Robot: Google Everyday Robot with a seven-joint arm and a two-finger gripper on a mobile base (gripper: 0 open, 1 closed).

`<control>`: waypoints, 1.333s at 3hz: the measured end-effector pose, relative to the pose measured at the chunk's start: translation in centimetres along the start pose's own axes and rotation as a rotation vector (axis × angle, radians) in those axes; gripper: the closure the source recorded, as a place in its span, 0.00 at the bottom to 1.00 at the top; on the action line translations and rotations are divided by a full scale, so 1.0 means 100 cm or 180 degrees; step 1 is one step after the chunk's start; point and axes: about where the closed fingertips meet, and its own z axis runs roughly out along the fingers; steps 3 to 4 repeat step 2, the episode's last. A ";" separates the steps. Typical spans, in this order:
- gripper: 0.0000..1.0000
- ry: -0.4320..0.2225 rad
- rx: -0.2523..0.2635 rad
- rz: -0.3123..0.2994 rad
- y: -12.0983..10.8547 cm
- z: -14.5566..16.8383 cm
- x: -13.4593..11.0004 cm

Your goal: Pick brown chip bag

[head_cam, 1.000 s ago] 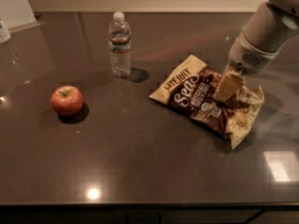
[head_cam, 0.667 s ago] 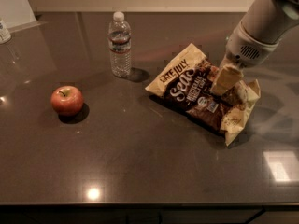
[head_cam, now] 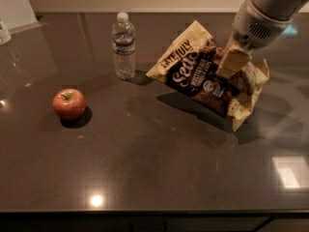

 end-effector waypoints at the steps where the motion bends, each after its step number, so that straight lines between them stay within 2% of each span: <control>1: 1.00 -0.0085 0.0182 -0.0142 -0.005 -0.041 -0.012; 4: 1.00 -0.0086 0.0182 -0.0142 -0.005 -0.041 -0.012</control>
Offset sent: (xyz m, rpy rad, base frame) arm -0.0088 -0.0039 0.0535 -0.0092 -0.0736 0.0418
